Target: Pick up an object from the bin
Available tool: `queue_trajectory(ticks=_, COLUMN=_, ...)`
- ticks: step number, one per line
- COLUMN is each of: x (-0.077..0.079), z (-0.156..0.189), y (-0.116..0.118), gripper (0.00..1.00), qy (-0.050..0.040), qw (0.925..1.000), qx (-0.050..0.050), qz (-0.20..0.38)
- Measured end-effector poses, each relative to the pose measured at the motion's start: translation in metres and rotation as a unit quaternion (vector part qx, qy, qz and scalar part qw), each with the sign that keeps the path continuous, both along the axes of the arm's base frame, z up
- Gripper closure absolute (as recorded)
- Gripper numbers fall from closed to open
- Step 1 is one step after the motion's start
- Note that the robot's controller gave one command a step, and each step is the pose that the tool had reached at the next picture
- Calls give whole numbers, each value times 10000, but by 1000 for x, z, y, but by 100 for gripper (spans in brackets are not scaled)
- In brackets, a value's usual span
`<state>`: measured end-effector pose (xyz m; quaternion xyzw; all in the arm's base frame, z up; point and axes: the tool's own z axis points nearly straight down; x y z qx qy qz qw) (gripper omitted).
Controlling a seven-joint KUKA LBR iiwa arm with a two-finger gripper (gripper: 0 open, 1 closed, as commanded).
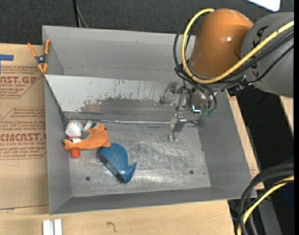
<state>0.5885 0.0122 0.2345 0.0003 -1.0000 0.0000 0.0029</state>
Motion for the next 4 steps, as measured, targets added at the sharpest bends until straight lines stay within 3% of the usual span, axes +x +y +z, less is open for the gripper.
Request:
queue_trajectory(ticks=1, x=1, z=5, y=0, gripper=0, qy=-41, qw=10000, qx=1, qz=-1)
queue_trajectory(ticks=2, x=-17, z=-36, y=-3, gripper=0, qy=-61, qw=9992, qx=1, qz=406)
queue_trajectory(ticks=3, x=-46, z=-94, y=-29, gripper=0, qy=-55, qw=9970, qx=4, qz=777)
queue_trajectory(ticks=4, x=-56, z=-132, y=-32, gripper=0, qy=-24, qw=9838, qx=7, qz=1791)
